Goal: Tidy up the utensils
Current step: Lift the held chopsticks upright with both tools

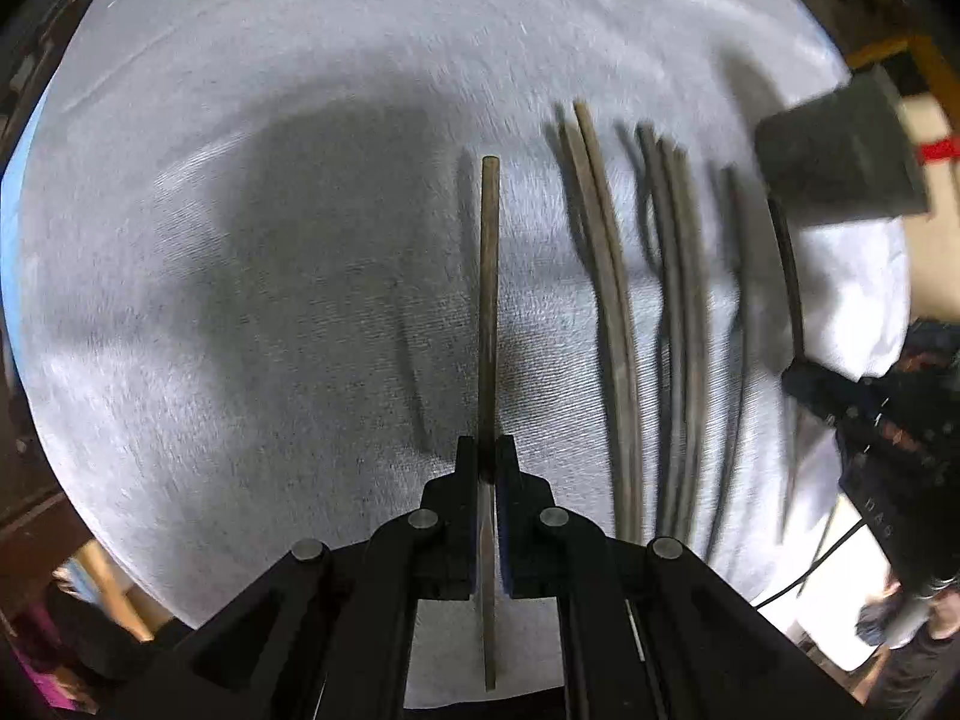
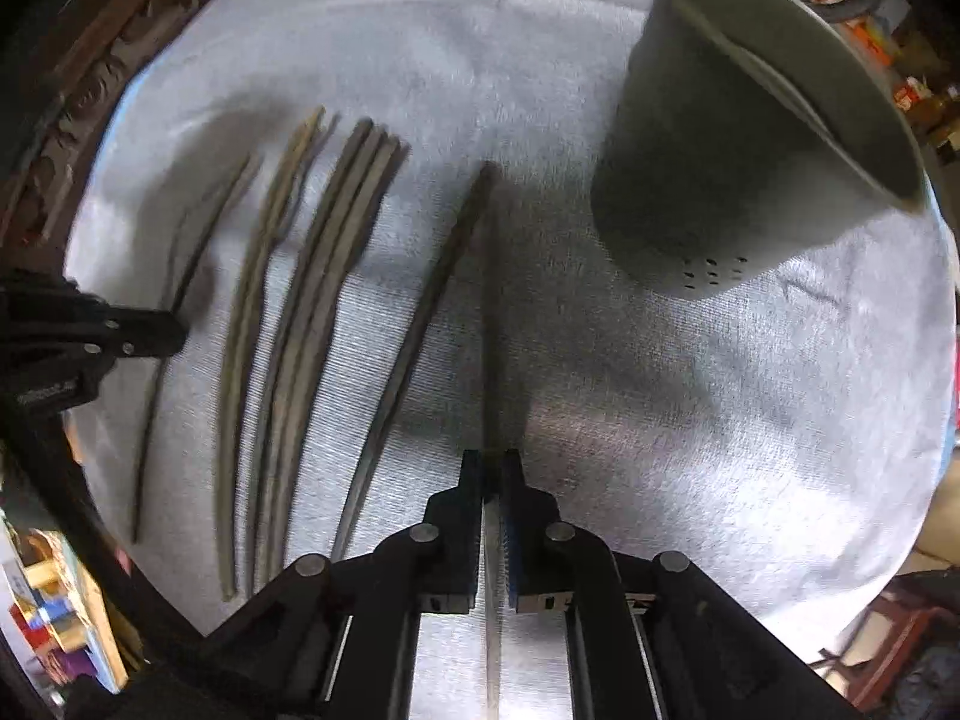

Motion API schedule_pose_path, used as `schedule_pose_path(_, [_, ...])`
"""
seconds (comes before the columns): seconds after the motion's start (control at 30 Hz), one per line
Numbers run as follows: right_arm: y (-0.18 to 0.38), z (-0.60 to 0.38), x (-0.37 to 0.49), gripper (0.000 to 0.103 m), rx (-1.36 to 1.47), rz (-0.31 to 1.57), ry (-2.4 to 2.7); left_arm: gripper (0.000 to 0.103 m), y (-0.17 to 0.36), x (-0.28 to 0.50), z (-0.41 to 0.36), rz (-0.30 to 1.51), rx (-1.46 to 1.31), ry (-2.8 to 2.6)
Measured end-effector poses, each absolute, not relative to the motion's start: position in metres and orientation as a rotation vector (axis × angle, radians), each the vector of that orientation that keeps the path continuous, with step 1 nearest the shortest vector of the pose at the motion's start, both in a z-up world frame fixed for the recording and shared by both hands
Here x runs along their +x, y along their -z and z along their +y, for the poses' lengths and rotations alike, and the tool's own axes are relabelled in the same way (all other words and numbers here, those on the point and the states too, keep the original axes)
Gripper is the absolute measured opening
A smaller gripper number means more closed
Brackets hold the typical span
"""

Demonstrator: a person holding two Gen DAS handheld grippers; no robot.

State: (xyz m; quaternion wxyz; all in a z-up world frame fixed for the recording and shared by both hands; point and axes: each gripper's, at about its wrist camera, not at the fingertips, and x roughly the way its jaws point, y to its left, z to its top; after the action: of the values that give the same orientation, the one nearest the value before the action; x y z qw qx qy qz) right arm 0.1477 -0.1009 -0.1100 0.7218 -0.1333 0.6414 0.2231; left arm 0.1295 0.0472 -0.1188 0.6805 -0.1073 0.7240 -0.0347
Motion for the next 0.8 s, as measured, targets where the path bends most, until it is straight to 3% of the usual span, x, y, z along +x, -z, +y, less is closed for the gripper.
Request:
schedule_pose_path(0.17, [0.078,-0.116,0.125,0.006,-0.169,1.294,-0.528,0.005,0.085,0.114,0.07,1.464,-0.36,0.069])
schedule_pose_path(0.47, [0.021,-0.175,0.1,0.006,0.069,0.937,-0.47,0.005,0.012,0.071,0.085,0.994,-0.35,-0.131])
schedule_pose_path(0.67, [0.013,-0.208,0.098,0.006,0.128,0.708,-0.345,0.005,0.006,0.045,0.081,0.778,-0.3,-0.225])
schedule_pose_path(0.8, [0.021,-0.221,0.094,0.006,0.13,0.631,-0.283,0.005,0.02,0.04,0.071,0.75,-0.273,-0.254])
